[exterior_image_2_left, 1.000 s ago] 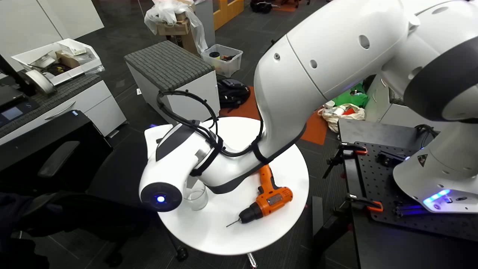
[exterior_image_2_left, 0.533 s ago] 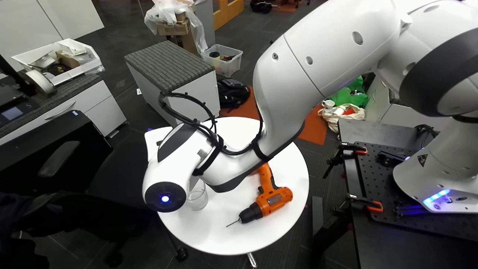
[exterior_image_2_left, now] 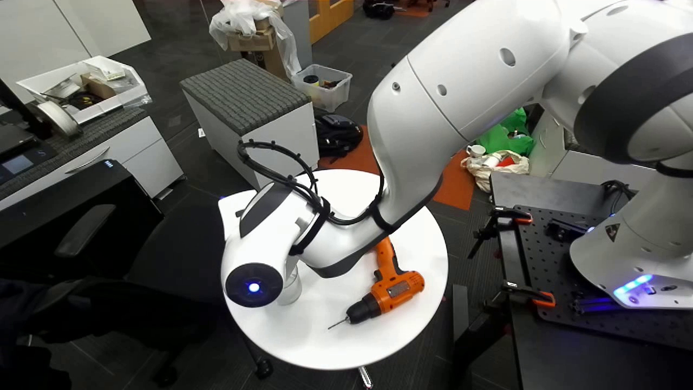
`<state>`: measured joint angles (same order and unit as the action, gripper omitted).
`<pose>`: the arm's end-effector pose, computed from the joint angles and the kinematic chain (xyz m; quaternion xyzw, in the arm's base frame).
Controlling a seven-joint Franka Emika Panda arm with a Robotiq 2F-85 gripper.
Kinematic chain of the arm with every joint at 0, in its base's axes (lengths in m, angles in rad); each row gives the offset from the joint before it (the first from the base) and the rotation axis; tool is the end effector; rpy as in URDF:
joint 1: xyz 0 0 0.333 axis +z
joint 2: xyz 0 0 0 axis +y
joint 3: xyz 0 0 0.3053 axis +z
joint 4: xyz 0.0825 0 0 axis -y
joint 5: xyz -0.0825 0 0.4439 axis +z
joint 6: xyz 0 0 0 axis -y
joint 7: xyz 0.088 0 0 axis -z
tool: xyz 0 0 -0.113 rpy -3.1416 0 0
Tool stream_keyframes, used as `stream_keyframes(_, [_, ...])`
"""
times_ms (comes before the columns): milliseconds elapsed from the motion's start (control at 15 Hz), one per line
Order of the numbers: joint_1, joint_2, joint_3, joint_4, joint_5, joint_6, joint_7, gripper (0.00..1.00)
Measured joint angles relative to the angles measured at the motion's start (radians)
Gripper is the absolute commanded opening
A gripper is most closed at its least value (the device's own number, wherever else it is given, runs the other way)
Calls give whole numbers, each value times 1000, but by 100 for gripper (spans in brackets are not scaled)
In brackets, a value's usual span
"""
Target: Remove the marker from the table and put it inside the glass cup
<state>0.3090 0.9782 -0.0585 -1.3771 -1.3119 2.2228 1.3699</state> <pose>0.7475 0.1624 0.0780 0.8736 -0.0637 0.3088 0.3707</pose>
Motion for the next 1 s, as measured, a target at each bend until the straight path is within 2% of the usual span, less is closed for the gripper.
stream_keyframes(667, [-16,-10,12,-26,-1,15,-9,20])
stream_keyframes(733, [-16,-10,12,-26,-1,15,-9,5])
stream_keyframes(1000, [-14,-8,14,-27,-3,15,-8,5])
